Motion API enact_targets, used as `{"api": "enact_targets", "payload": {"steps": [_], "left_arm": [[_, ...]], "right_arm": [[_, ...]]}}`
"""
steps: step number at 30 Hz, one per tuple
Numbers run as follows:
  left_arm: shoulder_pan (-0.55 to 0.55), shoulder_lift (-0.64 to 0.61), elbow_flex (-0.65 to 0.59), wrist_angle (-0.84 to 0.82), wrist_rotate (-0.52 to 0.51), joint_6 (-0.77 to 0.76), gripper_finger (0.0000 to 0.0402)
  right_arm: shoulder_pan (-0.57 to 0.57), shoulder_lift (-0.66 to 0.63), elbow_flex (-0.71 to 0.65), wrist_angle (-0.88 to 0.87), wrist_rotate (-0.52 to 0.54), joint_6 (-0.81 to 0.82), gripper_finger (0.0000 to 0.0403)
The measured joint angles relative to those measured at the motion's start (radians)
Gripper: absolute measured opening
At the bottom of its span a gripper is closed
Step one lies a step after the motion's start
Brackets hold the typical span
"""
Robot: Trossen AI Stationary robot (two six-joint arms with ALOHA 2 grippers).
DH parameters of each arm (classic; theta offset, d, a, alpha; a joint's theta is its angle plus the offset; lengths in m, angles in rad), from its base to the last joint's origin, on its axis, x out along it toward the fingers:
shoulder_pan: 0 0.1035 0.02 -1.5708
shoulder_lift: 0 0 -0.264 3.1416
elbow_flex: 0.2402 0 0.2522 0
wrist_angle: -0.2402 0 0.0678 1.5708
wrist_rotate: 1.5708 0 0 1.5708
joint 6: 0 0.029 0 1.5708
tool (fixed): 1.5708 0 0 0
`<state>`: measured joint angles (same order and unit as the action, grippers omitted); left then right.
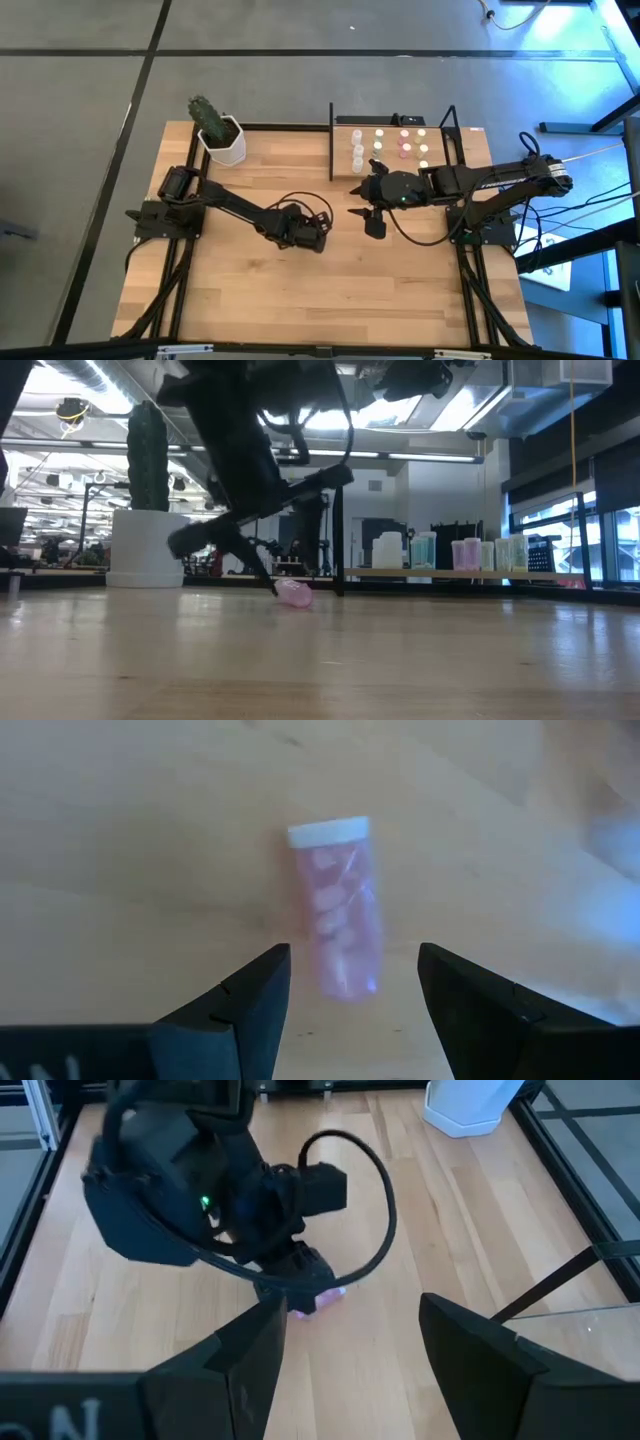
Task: Pick and place medicine bottles onto shelf by color
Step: Put the pink pill bottle on the shelf aligned with the other pink pill bottles
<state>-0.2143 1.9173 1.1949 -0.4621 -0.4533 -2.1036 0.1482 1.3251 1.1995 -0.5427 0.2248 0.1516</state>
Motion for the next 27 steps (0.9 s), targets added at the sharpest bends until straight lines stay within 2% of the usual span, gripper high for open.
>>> {"api": "enact_targets", "payload": {"steps": [7, 18, 27], "left_arm": [[0.011, 0.043, 0.001, 0.071, 0.018, 0.016, 0.0214], [0.027, 0.044, 0.003, 0.051, 0.048, -0.008, 0.0213], [0.026, 0.044, 0.003, 0.002, 0.034, 0.021, 0.0211]], "right_arm": [[0.0, 0.0, 0.0, 0.015, 0.0, 0.0, 0.0231], [0.0, 0.0, 0.0, 0.016, 0.0, 0.0, 0.0231], [0.0, 0.0, 0.0, 0.017, 0.0, 0.0, 0.0231]]}}
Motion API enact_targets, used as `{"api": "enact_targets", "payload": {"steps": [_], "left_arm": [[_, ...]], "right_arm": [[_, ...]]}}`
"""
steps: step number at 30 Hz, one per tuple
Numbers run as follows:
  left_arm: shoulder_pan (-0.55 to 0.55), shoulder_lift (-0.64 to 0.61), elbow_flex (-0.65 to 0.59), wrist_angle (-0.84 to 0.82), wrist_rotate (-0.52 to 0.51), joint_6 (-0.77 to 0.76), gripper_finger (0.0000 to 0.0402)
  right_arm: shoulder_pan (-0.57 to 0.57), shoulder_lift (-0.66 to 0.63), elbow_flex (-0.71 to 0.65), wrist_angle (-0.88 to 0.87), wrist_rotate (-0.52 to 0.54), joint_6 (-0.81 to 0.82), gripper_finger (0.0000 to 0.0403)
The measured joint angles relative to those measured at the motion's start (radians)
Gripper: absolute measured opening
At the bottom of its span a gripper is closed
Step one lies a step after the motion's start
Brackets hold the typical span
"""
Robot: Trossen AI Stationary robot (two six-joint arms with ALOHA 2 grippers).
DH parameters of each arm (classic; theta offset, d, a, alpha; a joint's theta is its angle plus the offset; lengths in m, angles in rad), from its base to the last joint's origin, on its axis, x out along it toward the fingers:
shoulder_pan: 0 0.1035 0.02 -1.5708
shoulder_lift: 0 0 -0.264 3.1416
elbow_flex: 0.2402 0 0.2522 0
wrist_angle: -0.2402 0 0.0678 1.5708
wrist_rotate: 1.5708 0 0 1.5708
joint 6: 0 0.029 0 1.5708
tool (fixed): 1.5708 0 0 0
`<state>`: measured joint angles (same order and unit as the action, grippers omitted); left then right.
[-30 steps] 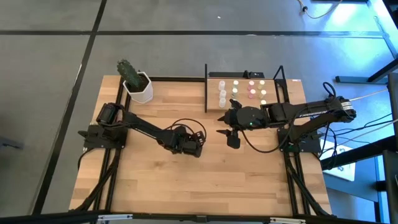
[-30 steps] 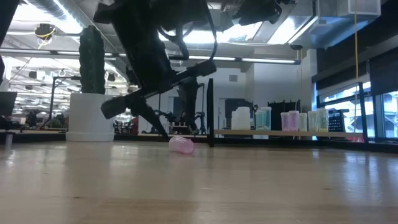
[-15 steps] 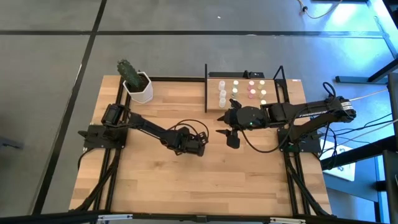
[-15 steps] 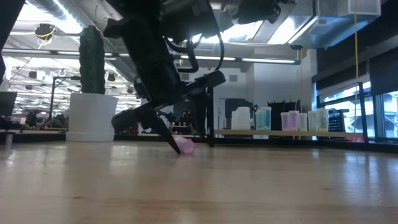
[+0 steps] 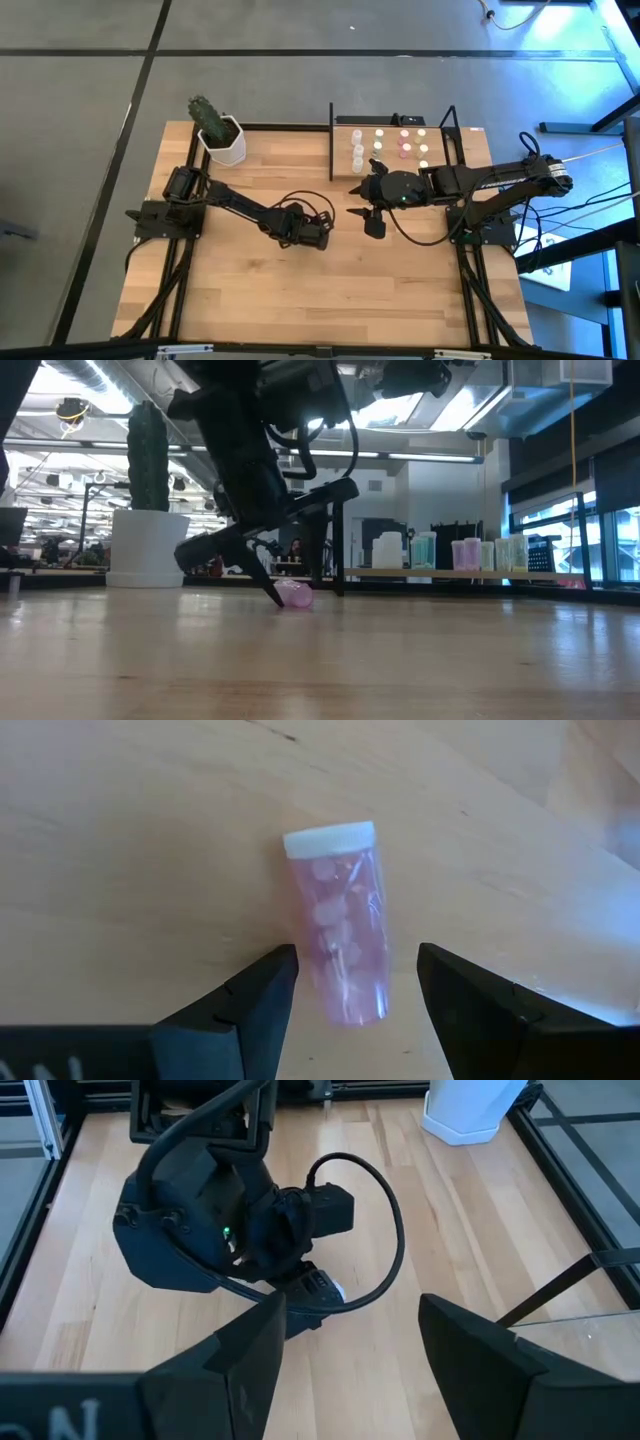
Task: Pick and place medicine bottles onto shelf by color
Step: Put the pink pill bottle on the shelf aligned with the other pink pill bottles
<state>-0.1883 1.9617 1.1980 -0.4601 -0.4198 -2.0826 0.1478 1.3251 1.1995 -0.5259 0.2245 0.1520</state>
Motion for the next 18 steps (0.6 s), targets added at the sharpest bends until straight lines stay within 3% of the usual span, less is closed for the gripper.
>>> {"api": "enact_targets", "payload": {"steps": [18], "left_arm": [[0.061, 0.0, -0.002, -0.023, 0.044, -0.002, 0.0208]], "right_arm": [[0.0, 0.0, 0.0, 0.001, 0.0, 0.0, 0.0231]]}}
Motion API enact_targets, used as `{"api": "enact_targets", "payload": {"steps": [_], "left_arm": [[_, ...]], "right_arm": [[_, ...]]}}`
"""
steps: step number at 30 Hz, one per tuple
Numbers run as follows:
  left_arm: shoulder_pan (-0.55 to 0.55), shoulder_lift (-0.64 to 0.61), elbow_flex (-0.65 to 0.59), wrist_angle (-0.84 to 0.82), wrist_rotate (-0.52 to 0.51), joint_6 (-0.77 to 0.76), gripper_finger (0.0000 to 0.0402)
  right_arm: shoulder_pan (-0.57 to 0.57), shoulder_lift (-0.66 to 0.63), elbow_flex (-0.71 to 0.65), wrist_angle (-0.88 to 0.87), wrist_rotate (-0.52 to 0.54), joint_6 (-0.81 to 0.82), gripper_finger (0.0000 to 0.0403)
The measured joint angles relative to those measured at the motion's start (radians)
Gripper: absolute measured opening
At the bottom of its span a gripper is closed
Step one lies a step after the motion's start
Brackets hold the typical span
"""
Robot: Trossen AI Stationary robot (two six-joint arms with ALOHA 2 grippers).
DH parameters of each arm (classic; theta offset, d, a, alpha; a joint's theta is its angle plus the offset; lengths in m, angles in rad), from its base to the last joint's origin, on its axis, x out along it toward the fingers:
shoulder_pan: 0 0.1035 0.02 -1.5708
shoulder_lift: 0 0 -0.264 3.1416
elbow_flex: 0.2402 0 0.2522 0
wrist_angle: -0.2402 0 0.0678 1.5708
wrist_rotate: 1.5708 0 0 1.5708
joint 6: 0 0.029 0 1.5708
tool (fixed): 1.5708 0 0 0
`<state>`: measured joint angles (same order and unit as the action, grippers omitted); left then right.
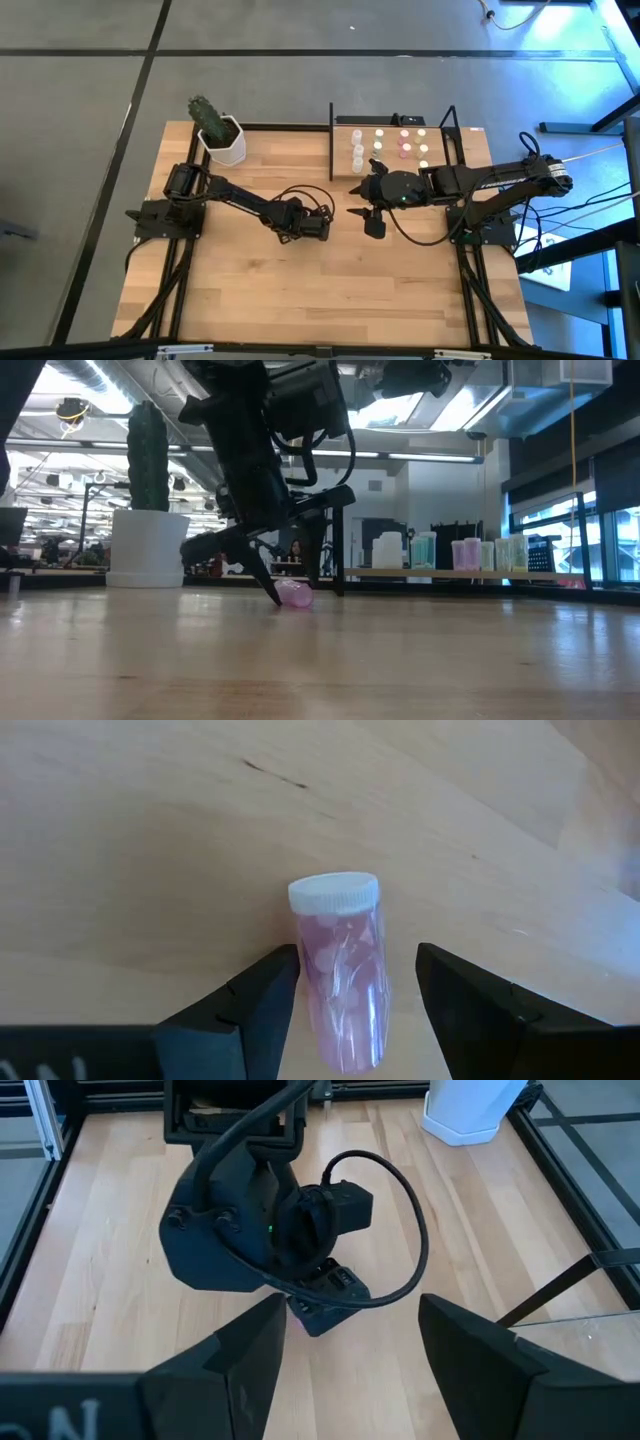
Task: Pick and place medicine bottles onto shelf by color
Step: Put the pink pill bottle on the shelf aligned with the other pink pill bottles
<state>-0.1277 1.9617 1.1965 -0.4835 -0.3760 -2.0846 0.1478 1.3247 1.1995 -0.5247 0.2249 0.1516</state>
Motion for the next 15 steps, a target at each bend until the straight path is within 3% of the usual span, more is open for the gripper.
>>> {"api": "enact_targets", "payload": {"steps": [15], "left_arm": [[0.005, 0.01, -0.002, -0.006, -0.001, 0.038, 0.0094]], "right_arm": [[0.0, 0.0, 0.0, 0.0, 0.0, 0.001, 0.0231]]}}
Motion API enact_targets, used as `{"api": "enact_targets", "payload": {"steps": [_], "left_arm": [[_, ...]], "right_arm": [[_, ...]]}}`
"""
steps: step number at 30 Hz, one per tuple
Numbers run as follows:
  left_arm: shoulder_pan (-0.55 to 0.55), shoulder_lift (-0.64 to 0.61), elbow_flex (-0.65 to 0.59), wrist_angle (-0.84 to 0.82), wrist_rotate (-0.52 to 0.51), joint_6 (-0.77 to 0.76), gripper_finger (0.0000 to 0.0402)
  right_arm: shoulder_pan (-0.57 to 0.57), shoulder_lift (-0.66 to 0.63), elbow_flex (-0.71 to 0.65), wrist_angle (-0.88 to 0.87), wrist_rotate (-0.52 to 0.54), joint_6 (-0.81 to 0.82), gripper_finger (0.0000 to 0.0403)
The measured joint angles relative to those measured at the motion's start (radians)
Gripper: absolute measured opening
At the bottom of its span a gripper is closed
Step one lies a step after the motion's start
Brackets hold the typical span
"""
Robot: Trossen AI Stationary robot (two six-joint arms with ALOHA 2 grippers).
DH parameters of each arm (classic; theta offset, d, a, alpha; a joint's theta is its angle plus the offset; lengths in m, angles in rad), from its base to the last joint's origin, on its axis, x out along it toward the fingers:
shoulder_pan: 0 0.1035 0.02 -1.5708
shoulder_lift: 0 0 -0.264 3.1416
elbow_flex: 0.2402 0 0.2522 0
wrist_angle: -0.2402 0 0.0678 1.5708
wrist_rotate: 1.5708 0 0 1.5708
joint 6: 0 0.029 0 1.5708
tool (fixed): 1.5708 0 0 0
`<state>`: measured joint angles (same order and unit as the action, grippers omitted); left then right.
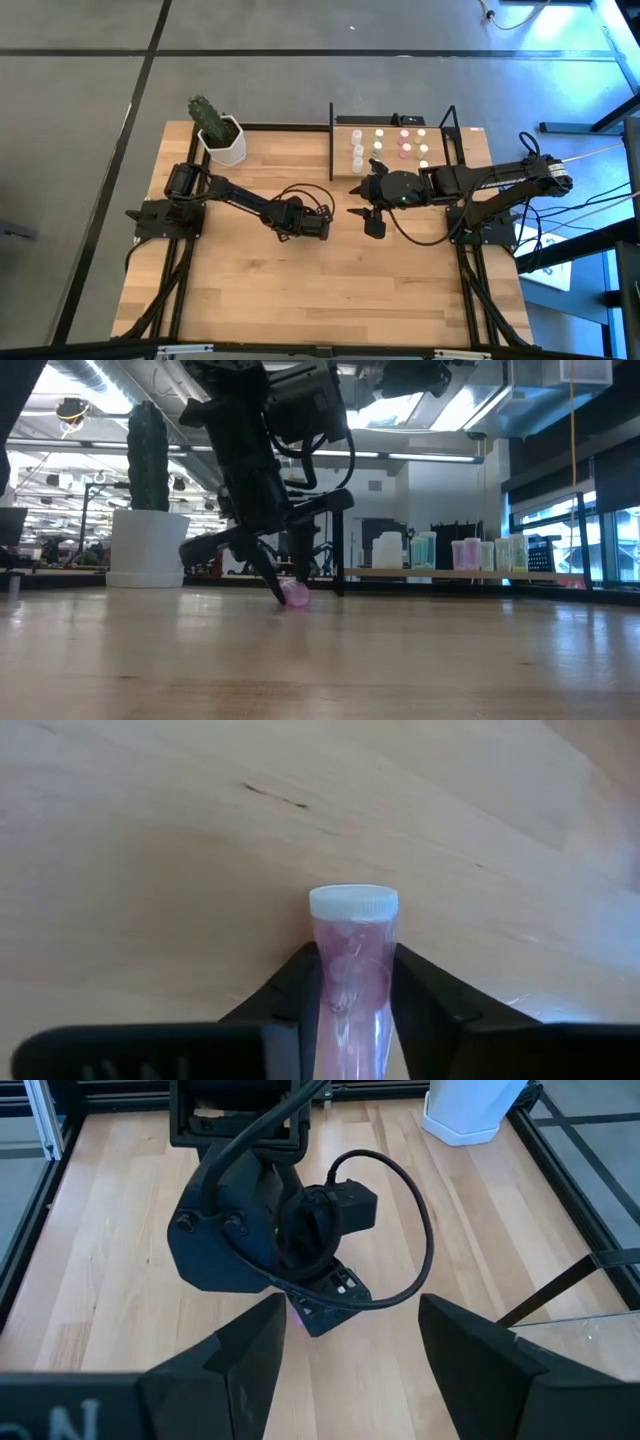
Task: Pick and place medicine bottles onto shelf by color
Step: Put the pink pill bottle on the shelf aligned with the other pink pill bottles
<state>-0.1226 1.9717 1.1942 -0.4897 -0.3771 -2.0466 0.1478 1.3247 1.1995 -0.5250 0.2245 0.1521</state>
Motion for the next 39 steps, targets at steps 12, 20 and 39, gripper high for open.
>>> {"api": "enact_targets", "payload": {"steps": [12, 20, 39], "left_arm": [[-0.004, -0.005, 0.0, 0.01, -0.006, 0.182, 0.0077], [-0.003, -0.074, -0.006, 0.002, 0.019, 0.51, 0.0075], [-0.115, -0.447, -0.002, 0.029, 0.027, 1.201, 0.0075]], "right_arm": [[0.0, 0.0, 0.0, 0.0, 0.0, -0.001, 0.0231], [0.0, -0.001, 0.0, 0.006, 0.0, 0.0, 0.0231], [0.0, -0.001, 0.0, 0.013, 0.0, 0.0, 0.0231]]}}
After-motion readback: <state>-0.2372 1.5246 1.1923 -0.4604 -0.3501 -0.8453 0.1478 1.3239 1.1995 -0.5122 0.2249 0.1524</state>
